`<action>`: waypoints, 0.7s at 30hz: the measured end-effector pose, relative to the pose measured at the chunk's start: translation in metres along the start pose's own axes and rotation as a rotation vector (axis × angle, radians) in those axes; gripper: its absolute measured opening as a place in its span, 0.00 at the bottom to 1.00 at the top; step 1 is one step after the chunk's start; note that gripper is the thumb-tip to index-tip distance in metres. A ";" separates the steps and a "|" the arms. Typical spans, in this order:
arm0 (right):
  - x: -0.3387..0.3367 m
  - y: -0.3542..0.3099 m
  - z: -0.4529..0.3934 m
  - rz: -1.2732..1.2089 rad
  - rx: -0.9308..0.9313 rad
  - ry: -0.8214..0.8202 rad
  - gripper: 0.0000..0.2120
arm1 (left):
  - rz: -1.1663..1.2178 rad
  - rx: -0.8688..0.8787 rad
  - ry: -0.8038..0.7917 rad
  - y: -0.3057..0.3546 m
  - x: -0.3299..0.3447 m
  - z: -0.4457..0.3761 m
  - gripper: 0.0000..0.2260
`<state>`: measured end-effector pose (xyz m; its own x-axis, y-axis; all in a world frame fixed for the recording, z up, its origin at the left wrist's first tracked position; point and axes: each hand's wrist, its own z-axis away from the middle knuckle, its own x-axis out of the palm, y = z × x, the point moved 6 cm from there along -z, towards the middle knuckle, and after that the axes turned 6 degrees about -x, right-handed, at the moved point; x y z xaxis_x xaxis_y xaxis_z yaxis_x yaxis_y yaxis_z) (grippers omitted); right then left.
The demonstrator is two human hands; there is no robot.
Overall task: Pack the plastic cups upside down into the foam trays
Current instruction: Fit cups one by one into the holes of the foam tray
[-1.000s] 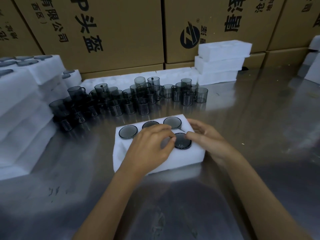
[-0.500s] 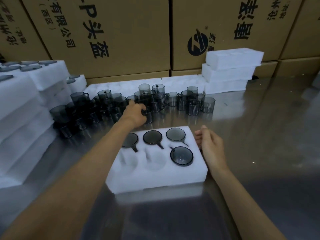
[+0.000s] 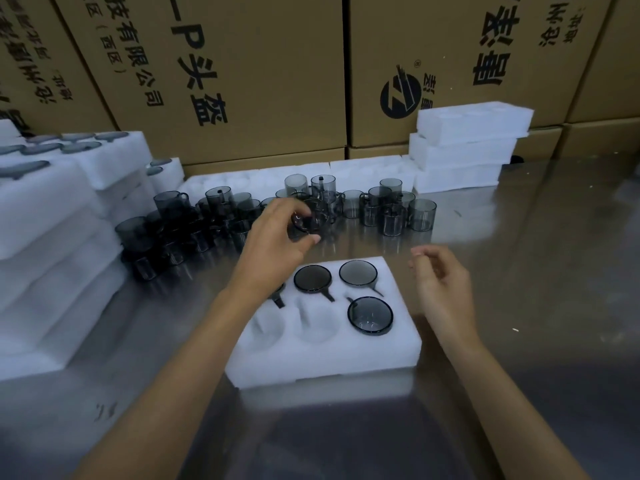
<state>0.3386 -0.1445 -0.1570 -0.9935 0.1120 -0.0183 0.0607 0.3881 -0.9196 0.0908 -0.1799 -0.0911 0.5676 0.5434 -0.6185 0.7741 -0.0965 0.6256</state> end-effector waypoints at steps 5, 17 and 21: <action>0.015 -0.050 0.032 0.004 -0.269 -0.237 0.22 | 0.170 0.068 0.098 0.036 -0.014 0.064 0.38; 0.052 -0.076 0.079 0.174 -0.519 -0.465 0.33 | 0.259 0.011 0.098 0.042 -0.030 0.107 0.29; 0.050 -0.068 0.077 0.221 -0.471 -0.419 0.31 | 0.307 -0.059 -0.035 0.040 -0.027 0.104 0.27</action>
<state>0.2771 -0.2358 -0.1253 -0.9004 -0.0935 -0.4249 0.2078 0.7657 -0.6088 0.1355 -0.2848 -0.0989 0.7827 0.4668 -0.4117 0.5478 -0.2024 0.8118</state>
